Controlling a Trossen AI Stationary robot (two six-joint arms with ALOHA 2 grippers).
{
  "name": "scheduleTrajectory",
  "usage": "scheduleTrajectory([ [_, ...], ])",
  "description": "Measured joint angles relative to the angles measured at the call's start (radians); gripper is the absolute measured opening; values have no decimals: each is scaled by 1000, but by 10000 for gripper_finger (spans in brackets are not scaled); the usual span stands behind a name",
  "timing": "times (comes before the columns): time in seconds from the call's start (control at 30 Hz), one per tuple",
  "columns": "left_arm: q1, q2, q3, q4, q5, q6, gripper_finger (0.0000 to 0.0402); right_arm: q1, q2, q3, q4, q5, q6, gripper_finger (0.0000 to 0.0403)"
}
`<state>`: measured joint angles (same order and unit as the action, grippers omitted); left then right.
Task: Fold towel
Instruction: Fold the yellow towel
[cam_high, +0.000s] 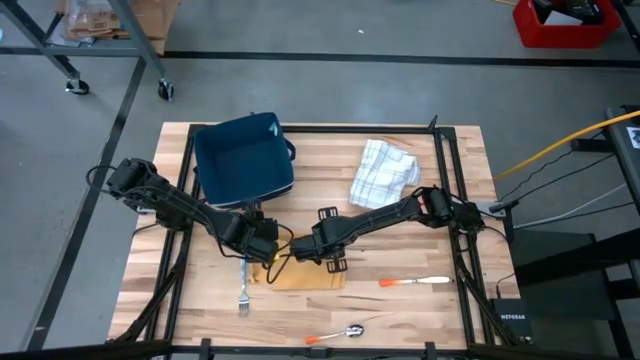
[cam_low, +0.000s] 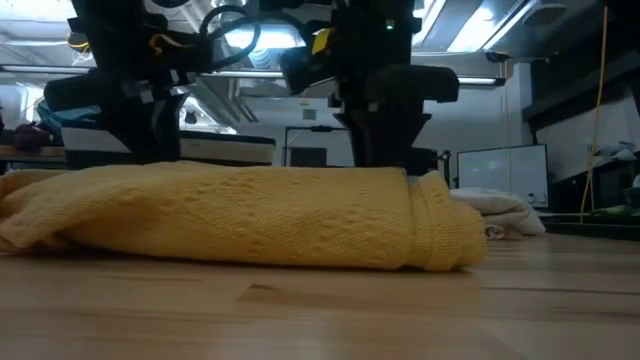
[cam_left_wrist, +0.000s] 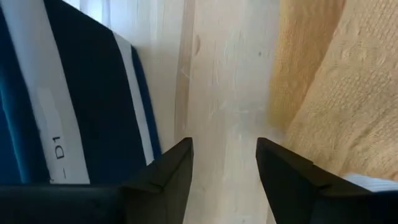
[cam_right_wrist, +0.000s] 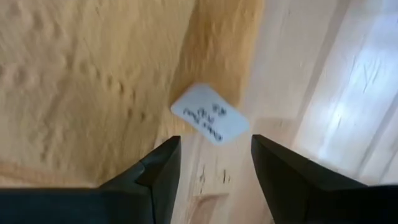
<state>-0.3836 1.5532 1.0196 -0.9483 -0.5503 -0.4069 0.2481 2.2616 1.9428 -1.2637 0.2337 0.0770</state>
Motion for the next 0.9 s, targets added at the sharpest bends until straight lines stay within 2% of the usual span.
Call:
scheduleTrajectory([
  [0.17,0,0,17,-20,36,-16,150,0,0,41,-124,-1,74,199],
  [0.37,0,0,61,-19,81,64,138,0,-1,147,-269,-2,135,199],
  [0.47,0,0,72,6,113,81,136,1,-1,193,-306,-51,180,199],
  [0.67,0,-1,73,64,269,136,136,20,-3,234,-307,-234,311,199],
  [0.9,-2,-1,73,77,409,211,136,126,-3,234,-307,-213,341,199],
])
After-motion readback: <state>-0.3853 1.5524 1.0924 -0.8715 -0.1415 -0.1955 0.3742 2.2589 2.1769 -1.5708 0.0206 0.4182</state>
